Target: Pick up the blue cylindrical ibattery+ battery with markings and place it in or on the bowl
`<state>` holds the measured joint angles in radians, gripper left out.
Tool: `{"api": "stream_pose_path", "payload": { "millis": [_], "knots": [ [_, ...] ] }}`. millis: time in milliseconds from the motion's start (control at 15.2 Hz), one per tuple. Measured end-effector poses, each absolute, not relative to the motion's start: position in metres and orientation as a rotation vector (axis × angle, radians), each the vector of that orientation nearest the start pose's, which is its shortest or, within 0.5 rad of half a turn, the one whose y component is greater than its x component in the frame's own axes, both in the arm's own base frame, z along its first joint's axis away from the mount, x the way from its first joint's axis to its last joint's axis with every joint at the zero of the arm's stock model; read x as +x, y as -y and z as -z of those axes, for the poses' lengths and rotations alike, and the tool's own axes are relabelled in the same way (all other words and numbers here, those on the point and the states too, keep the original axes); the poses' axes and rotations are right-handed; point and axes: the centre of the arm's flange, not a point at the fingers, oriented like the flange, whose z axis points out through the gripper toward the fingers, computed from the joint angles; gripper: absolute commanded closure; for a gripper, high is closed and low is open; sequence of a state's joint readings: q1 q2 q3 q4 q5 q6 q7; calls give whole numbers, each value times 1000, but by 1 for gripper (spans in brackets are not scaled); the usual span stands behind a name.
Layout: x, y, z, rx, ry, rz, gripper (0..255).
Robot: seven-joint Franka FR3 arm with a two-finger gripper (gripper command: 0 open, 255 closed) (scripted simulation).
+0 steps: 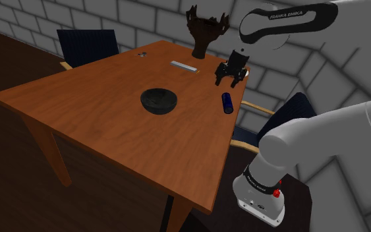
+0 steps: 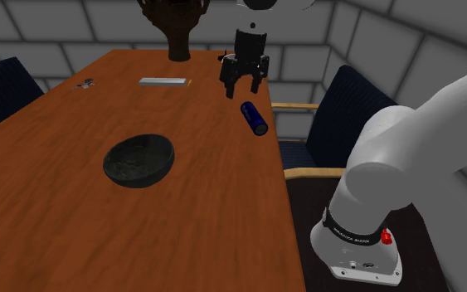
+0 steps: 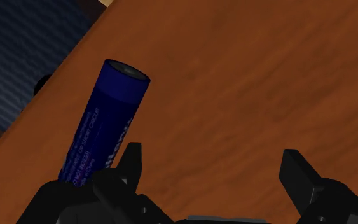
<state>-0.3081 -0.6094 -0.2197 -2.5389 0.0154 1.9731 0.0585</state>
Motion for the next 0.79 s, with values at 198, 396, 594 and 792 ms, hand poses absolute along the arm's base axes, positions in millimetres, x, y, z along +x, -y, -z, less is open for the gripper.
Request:
{"api": "stream_pose_path", "payload": {
  "millis": [198, 396, 594, 792],
  "knots": [
    [312, 218, -451, -2846, -962, 111, 0],
    [306, 250, -427, -2791, -1095, 128, 0],
    [294, 279, -405, -2730, -1226, 146, 0],
    [291, 288, -390, -2708, -1271, 152, 0]
  ]
}}
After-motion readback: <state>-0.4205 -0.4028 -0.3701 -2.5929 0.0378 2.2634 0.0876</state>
